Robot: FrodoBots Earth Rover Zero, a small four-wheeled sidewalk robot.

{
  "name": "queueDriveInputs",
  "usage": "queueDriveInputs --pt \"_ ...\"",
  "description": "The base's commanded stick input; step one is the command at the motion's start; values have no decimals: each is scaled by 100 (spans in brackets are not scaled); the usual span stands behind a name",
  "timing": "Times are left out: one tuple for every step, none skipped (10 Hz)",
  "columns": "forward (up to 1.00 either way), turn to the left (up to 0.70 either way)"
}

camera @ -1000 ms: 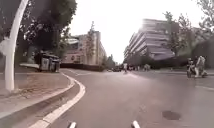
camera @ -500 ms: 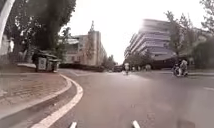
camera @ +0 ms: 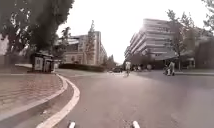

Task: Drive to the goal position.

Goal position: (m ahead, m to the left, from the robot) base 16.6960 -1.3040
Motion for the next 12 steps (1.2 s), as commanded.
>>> queueDriveInputs --pt "70 0" --pt "70 0" --pt "70 0" --pt "70 0" --pt "70 0" --pt "70 0" --pt "70 0" --pt "70 0" --pt "70 0" --pt "70 0" --pt "70 0" --pt "70 0"
